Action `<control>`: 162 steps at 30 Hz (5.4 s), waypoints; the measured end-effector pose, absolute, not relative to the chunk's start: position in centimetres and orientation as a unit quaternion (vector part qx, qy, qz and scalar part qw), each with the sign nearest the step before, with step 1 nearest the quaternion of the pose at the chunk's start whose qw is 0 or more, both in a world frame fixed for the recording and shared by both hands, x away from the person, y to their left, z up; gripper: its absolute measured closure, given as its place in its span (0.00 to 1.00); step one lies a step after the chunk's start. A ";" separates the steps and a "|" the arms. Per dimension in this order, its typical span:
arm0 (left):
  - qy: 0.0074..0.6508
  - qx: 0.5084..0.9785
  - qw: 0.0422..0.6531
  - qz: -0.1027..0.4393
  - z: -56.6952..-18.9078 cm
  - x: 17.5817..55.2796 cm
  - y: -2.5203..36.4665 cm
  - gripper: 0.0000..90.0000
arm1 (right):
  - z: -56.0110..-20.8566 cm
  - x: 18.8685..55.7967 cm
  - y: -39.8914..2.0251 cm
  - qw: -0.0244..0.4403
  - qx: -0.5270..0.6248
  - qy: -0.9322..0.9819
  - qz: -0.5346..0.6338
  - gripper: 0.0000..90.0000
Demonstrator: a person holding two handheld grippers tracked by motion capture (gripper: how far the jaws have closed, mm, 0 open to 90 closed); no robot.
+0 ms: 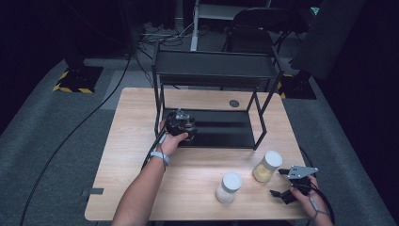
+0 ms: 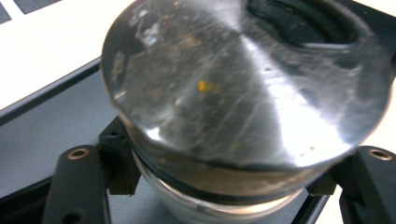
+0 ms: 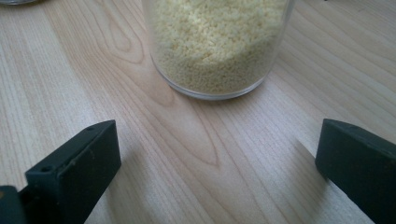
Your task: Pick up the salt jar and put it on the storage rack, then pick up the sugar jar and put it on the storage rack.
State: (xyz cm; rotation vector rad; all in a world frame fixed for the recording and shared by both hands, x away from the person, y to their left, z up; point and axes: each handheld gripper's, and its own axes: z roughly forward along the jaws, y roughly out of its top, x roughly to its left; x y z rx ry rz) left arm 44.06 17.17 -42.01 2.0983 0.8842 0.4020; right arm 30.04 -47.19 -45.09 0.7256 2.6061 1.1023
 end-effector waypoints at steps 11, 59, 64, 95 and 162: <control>0.355 0.823 0.405 0.180 -39.7 42.0 17.3 0.12 | -45.1 30.0 -47.2 0.110 0.247 0.887 0.375 0.00; 0.365 0.809 0.411 0.211 -37.9 25.3 28.5 0.12 | -45.1 29.7 -47.0 0.113 0.255 0.885 0.374 0.00; 0.370 0.807 0.411 0.207 -39.3 24.7 29.4 0.12 | -45.1 29.6 -47.0 0.113 0.256 0.884 0.374 0.00; 0.419 0.805 0.377 0.187 -45.0 22.3 31.5 0.11 | -45.1 29.6 -46.9 0.114 0.257 0.884 0.374 0.00; 0.447 0.811 0.332 0.177 -44.9 22.9 30.8 0.04 | -40.3 25.5 -46.3 0.155 0.221 0.852 0.448 0.02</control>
